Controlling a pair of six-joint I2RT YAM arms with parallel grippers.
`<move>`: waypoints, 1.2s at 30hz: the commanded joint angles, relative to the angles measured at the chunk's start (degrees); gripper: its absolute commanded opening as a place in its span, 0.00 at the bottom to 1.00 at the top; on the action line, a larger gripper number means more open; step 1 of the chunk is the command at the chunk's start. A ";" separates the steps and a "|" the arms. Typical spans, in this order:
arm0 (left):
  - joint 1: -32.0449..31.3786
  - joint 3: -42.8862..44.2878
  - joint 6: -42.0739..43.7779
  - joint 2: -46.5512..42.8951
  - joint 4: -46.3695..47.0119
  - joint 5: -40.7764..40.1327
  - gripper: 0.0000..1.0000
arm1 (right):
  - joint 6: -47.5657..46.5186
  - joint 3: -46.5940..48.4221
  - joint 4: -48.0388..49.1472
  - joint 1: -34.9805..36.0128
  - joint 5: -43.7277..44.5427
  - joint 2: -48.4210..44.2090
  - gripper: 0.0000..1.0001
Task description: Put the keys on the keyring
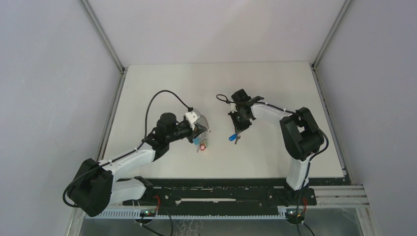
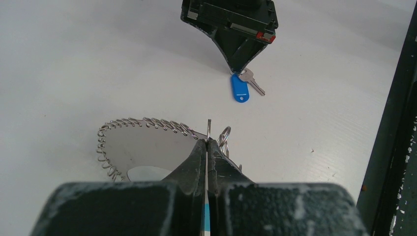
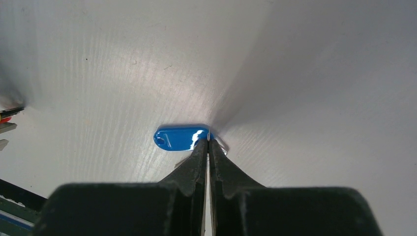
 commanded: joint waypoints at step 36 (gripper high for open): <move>0.21 -0.52 -0.16 -1.30 3.89 1.77 0.00 | -5.16 -0.05 -0.13 1.76 1.49 -9.23 0.00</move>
